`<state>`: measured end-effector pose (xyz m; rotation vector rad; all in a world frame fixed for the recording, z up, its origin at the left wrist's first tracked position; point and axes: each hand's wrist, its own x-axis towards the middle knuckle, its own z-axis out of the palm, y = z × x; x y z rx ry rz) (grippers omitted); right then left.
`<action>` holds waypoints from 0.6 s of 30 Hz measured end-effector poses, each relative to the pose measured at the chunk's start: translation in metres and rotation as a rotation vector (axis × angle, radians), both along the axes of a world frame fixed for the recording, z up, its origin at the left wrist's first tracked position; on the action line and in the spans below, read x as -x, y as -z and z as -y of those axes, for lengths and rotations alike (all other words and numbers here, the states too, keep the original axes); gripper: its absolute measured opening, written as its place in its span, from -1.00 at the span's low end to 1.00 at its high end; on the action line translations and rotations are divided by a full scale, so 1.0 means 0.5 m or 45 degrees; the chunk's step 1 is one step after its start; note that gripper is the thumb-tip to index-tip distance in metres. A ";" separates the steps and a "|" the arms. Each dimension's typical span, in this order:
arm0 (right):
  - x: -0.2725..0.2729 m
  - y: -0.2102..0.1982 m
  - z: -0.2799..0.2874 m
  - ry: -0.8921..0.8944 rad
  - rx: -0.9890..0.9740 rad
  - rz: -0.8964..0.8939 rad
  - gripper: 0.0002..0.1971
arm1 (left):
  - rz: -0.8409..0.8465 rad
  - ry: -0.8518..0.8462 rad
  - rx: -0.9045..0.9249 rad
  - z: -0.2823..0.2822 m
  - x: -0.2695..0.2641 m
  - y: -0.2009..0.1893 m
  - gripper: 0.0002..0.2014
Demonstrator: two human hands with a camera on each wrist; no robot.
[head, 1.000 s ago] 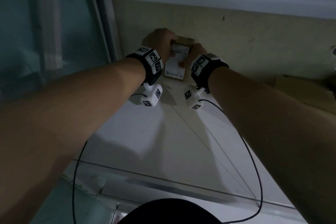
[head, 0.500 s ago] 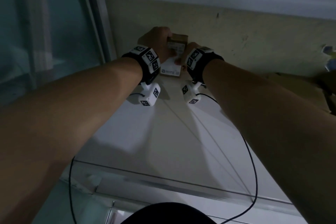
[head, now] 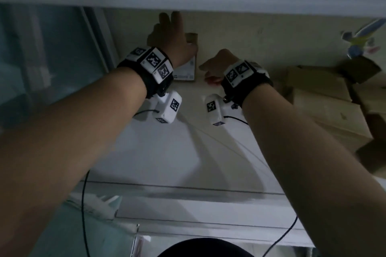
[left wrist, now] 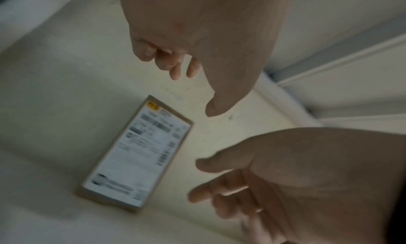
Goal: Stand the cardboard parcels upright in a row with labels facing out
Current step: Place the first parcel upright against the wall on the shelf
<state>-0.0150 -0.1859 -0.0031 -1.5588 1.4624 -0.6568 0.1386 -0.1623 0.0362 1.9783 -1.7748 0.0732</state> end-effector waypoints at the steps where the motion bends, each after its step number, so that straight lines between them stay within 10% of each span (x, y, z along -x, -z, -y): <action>1: 0.008 0.001 -0.017 0.042 -0.027 0.037 -0.84 | -0.044 0.037 0.005 -0.006 0.011 0.007 -0.22; 10: 0.130 0.004 -0.131 0.315 0.021 0.033 -0.72 | -0.582 0.447 -0.210 -0.060 0.178 0.065 -0.71; 18: 0.279 -0.007 -0.273 0.573 0.311 0.146 -0.67 | -1.024 0.645 -0.475 -0.115 0.315 0.082 -0.64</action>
